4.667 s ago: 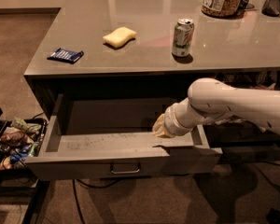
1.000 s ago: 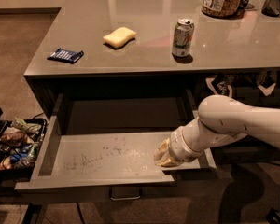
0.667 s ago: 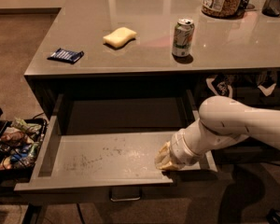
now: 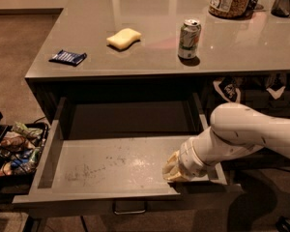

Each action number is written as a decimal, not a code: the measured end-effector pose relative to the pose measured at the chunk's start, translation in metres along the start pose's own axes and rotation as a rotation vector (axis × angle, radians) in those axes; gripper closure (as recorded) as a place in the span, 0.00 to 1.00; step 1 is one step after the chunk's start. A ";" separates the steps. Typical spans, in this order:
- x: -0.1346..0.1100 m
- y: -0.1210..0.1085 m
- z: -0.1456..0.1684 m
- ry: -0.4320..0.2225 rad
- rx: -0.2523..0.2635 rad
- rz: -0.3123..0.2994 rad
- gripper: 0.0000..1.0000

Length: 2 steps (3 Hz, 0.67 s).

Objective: Open top drawer

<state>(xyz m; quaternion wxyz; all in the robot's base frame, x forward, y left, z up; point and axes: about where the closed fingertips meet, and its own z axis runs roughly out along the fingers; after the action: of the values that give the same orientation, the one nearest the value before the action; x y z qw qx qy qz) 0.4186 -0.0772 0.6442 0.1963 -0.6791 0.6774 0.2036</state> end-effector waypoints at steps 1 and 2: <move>0.000 0.008 -0.003 0.004 0.004 0.016 1.00; -0.001 0.008 -0.003 0.002 0.017 0.021 1.00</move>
Offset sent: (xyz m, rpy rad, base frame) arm -0.0070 -0.0012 0.0011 0.0006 -0.0097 -0.0452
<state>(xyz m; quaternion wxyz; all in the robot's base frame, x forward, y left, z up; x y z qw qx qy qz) 0.4108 -0.0783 0.6471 0.1992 -0.6703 0.6866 0.1992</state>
